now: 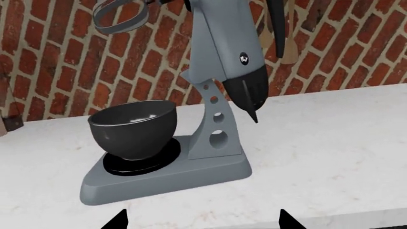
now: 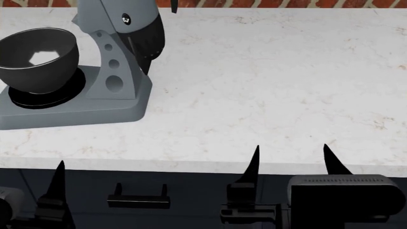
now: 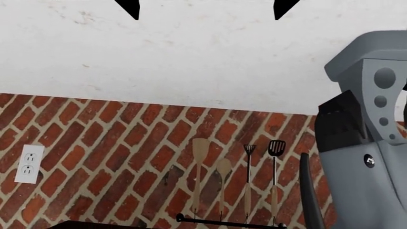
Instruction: Close the stand mixer head.
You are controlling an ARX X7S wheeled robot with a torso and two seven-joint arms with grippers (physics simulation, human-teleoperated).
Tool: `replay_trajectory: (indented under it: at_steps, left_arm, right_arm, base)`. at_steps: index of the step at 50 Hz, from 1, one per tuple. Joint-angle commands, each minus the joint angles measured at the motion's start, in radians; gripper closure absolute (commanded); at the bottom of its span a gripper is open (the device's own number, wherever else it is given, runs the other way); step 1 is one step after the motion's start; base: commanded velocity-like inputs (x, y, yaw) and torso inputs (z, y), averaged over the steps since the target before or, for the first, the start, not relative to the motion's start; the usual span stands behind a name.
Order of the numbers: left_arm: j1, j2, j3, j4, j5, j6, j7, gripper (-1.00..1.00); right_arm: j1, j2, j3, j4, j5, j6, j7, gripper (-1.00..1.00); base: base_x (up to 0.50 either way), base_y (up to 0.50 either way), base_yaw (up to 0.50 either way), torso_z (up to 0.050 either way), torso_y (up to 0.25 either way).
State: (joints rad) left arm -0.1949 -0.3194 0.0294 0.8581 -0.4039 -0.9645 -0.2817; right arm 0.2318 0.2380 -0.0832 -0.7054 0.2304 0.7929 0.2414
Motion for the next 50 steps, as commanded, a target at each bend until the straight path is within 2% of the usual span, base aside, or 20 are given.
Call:
replay_trajectory:
  at_steps: [1, 3, 8, 26, 31, 40, 50]
  left_arm:
    - [0.017, -0.023, -0.073, 0.07, -0.029, -0.035, -0.01, -1.0]
    - [0.037, -0.031, -0.076, 0.083, -0.003, 0.038, -0.006, -1.0]
    - [0.061, -0.04, -0.093, 0.086, -0.006, 0.076, 0.008, -1.0]
    - [0.072, -0.036, -0.095, 0.066, -0.023, 0.104, 0.013, -1.0]
    - [0.074, -0.032, -0.102, 0.054, -0.03, 0.1, 0.008, -1.0]
    - [0.08, -0.034, -0.12, 0.051, -0.051, 0.074, -0.001, -1.0]
    - [0.087, -0.056, -0.205, 0.112, -0.119, 0.016, -0.012, -1.0]
  right_arm:
    - [0.022, 0.012, 0.021, -0.048, 0.022, 0.082, 0.015, -1.0]
    - [0.026, 0.01, 0.028, -0.057, 0.026, 0.09, 0.019, -1.0]
    - [0.023, 0.01, 0.029, -0.055, 0.026, 0.078, 0.023, -1.0]
    - [0.019, -0.004, 0.046, -0.054, 0.057, 0.047, 0.018, -1.0]
    - [0.0, 0.014, 0.036, -0.048, 0.052, 0.011, 0.001, -1.0]
    - [0.002, 0.019, 0.03, -0.057, 0.049, 0.002, 0.007, -1.0]
    - [-0.002, 0.059, 0.01, -0.061, 0.015, -0.052, -0.001, -1.0]
  base:
    - [0.0, 0.0, 0.0, 0.0, 0.0]
    - [0.0, 0.0, 0.0, 0.0, 0.0]
    - [0.0, 0.0, 0.0, 0.0, 0.0]
    - [0.0, 0.0, 0.0, 0.008, 0.237]
    - [0.0, 0.0, 0.0, 0.0, 0.0]
    - [0.13, 0.48, 0.0, 0.0, 0.0]
    - [0.23, 0.29, 0.0, 0.0, 0.0]
